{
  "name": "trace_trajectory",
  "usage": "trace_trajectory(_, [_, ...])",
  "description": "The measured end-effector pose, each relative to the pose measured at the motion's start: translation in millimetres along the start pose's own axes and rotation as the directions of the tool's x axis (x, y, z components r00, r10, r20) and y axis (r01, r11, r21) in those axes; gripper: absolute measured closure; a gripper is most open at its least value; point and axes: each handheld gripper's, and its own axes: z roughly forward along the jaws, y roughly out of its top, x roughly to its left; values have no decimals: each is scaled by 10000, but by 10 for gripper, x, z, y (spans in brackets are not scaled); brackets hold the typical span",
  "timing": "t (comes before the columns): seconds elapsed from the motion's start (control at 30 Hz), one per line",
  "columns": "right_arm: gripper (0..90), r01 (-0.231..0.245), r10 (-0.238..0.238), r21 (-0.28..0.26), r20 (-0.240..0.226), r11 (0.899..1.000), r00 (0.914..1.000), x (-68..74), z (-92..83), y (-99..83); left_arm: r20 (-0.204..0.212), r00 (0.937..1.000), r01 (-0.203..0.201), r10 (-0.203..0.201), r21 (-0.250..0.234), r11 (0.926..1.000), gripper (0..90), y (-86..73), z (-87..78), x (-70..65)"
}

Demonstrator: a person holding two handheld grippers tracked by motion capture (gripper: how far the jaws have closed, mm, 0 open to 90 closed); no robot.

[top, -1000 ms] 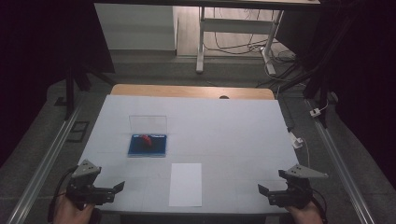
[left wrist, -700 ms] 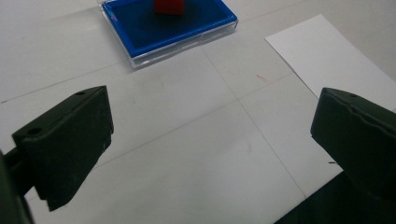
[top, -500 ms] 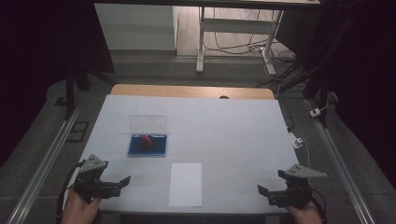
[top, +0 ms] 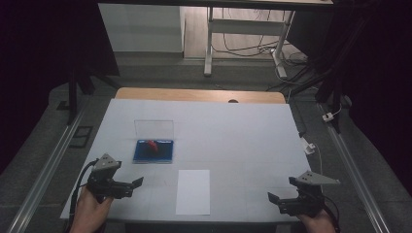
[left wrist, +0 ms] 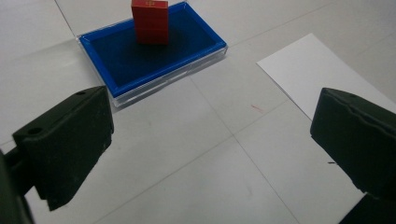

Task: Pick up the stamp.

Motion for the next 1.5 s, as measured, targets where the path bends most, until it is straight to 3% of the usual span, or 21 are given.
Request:
trace_trajectory(0.27, [5, 22, -22, 19, 5, 10000, 10000, 3, 2, 1, -201, 9993, -302, 308, 280, 9992, 2, 133, 154, 13])
trace_trajectory(0.7, [4, 77, -77, 31, 8, 10000, 10000, 7, 6, 1, -643, 9975, -284, 285, 25, 9996, 0, 323, 426, 146])
trace_trajectory(1.1, [4, 136, -137, 103, 14, 9999, 9999, 10, 10, 3, -1024, 9947, 84, -50, 324, 9994, 0, 473, 647, 292])
trace_trajectory(1.37, [5, 135, -134, 125, -14, 9998, 9999, 13, 13, 3, -1078, 9940, -112, 170, 536, 9985, 0, 544, 774, 342])
trace_trajectory(1.5, [5, 157, -157, 136, -22, 9998, 9999, 13, 13, 3, -869, 9961, -109, 162, 607, 9981, 0, 578, 849, 380])
